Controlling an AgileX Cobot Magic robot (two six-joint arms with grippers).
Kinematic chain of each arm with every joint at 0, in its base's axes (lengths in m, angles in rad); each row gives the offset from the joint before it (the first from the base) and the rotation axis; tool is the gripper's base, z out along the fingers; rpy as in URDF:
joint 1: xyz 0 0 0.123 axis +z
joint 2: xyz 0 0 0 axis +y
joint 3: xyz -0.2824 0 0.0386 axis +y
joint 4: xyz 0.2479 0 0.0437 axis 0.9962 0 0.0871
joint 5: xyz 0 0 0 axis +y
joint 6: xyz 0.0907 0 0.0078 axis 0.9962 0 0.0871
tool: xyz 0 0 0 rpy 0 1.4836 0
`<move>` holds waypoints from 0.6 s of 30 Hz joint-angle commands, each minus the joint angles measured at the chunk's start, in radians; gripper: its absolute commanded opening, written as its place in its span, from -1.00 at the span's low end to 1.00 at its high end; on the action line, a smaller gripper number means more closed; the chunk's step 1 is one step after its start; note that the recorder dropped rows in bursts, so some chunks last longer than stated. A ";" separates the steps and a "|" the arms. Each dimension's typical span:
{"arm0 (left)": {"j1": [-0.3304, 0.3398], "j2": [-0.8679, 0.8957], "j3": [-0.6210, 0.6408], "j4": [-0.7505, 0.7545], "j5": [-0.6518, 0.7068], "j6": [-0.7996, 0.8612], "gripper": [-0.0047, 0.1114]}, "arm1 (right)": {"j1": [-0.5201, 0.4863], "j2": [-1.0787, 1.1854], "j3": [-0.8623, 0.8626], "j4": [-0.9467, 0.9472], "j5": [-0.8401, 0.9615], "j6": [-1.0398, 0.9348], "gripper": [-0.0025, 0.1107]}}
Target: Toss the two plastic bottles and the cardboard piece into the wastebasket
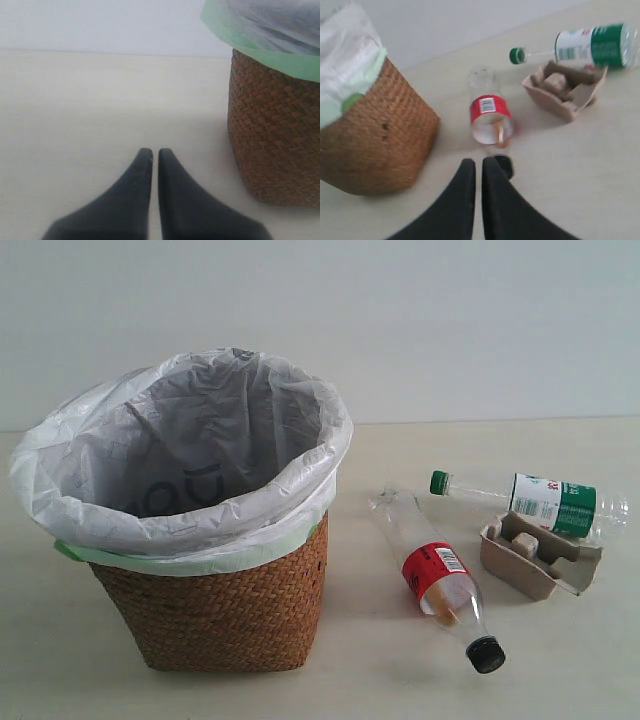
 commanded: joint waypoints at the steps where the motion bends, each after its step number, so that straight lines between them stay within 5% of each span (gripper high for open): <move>1: 0.003 -0.004 0.004 0.003 0.001 0.005 -0.85 | 0.001 -0.004 0.000 0.237 -0.008 0.219 -0.93; 18: 0.003 -0.004 0.004 0.003 0.001 0.005 -0.85 | 0.001 -0.004 0.000 0.266 -0.185 0.223 -0.93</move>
